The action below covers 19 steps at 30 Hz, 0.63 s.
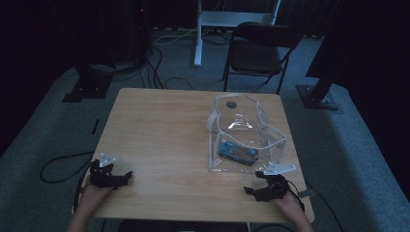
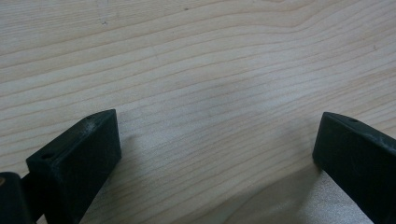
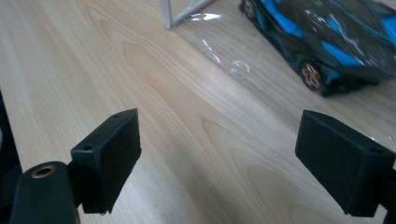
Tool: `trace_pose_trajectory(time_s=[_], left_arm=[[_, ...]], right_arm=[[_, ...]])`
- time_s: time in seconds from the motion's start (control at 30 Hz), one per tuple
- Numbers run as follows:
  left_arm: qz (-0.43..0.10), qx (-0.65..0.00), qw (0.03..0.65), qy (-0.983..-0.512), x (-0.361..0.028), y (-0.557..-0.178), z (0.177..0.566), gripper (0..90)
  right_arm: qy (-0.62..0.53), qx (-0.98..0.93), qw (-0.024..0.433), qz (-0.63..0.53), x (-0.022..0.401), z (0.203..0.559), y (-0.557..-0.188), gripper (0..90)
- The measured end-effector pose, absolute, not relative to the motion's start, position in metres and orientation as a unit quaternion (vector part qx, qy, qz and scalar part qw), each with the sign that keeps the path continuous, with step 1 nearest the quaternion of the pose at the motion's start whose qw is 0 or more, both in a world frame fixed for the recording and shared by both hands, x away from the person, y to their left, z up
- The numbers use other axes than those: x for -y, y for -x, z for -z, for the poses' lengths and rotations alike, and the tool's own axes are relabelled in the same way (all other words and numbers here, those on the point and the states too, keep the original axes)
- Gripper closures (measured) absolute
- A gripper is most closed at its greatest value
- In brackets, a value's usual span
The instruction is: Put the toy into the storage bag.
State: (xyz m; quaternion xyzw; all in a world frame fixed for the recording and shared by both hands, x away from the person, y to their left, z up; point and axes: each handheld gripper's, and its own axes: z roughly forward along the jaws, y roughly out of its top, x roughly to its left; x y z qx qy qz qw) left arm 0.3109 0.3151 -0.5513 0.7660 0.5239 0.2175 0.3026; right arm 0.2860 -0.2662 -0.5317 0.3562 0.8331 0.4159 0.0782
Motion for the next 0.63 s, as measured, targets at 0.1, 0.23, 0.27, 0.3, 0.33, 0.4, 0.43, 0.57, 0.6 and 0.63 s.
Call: trace_pose_trajectory(time_s=[0.1, 0.23, 0.27, 0.3, 0.33, 0.4, 0.43, 0.57, 0.6, 0.63], left_arm=[[-0.218, -0.524, 0.303, -0.766, -0.315, -0.311, 0.551, 1.5], [-0.218, -0.524, 0.303, -0.766, -0.315, -0.311, 0.551, 1.5], [-0.218, -0.524, 0.303, -0.766, -0.315, -0.311, 0.551, 1.5], [-0.218, -0.524, 0.303, -0.766, -0.315, -0.311, 0.551, 1.5], [-0.217, -0.524, 0.302, -0.766, -0.315, -0.311, 0.551, 1.5], [-0.217, -0.524, 0.303, -0.766, -0.315, -0.311, 0.551, 1.5], [-0.217, -0.524, 0.303, -0.766, -0.315, -0.311, 0.551, 1.5], [-0.218, -0.524, 0.303, -0.766, -0.315, -0.311, 0.551, 1.5], [-0.218, -0.524, 0.303, -0.766, -0.315, -0.311, 0.551, 1.5], [-0.218, -0.524, 0.303, -0.766, -0.315, -0.311, 0.551, 1.5]], right_arm=[[-0.366, -0.829, 0.082, -0.415, 0.271, 0.536, -0.286, 13.6], [-0.380, -0.820, 0.094, -0.418, 0.277, 0.543, -0.285, 13.6], [-0.382, -0.820, 0.093, -0.417, 0.278, 0.545, -0.285, 13.6], [-0.381, -0.819, 0.094, -0.418, 0.279, 0.547, -0.285, 13.6], [-0.383, -0.817, 0.095, -0.420, 0.278, 0.548, -0.285, 13.6], [-0.388, -0.816, 0.096, -0.417, 0.279, 0.551, -0.285, 13.6], [-0.388, -0.816, 0.096, -0.417, 0.279, 0.551, -0.285, 13.6], [-0.395, -0.814, 0.101, -0.414, 0.279, 0.553, -0.285, 13.6], [-0.397, -0.813, 0.103, -0.414, 0.280, 0.554, -0.284, 13.6], [-0.397, -0.813, 0.103, -0.414, 0.280, 0.554, -0.284, 13.6]])
